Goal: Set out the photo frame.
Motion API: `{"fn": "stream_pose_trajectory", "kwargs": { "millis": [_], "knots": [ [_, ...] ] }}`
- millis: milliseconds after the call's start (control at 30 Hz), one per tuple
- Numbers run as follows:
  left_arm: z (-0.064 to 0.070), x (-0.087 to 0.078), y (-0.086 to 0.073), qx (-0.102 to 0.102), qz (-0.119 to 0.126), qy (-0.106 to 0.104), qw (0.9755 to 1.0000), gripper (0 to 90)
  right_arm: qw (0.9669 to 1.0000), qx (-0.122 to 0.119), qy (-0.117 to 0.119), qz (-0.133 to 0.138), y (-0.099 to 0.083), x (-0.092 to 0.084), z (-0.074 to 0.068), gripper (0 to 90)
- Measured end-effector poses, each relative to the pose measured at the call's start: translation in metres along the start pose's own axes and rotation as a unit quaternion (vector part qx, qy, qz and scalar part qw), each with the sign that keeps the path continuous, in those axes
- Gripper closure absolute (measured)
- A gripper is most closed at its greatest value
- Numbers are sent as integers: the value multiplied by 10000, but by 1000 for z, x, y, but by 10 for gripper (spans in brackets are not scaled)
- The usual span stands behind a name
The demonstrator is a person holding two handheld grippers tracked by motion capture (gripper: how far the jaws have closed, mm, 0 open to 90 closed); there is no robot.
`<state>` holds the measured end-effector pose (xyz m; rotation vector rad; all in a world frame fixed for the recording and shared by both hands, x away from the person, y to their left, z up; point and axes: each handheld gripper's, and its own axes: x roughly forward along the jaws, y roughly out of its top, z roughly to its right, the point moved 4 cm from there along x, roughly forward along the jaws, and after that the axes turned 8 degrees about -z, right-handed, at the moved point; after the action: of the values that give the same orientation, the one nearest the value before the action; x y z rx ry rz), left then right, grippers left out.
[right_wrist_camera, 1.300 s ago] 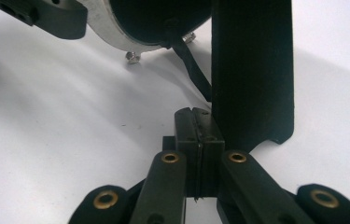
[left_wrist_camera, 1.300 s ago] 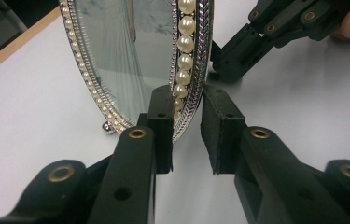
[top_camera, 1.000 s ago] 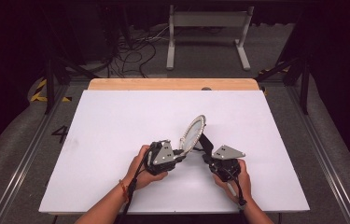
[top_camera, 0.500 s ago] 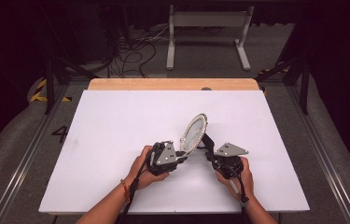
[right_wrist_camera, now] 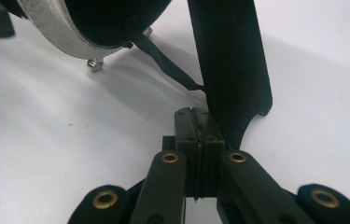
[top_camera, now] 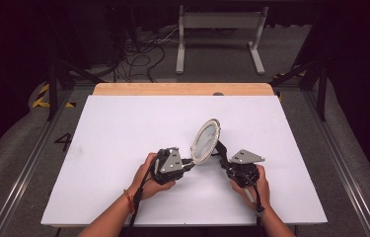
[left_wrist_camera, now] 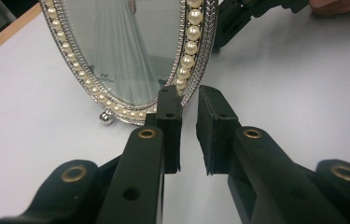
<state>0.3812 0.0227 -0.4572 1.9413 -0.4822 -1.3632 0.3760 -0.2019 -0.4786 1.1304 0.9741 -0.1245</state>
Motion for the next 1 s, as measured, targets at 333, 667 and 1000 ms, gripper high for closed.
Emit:
{"fn": "stream_pose_trajectory", "kwargs": {
  "millis": [333, 667, 1000],
  "knots": [
    [0, -15, -9, -94, -174, 61, 9998, 891, 10000, 21, -56, -33, -1, 2, 5, 900],
    [-1, -52, -54, -563, -409, 281, 9972, 786, 9997, 206, -115, -4, 0, 3, 15, 900],
    [2, -70, -78, -677, -353, 461, 9960, 666, 9984, 49, 386, 401, 7, -11, -12, 767]
  ]
}}
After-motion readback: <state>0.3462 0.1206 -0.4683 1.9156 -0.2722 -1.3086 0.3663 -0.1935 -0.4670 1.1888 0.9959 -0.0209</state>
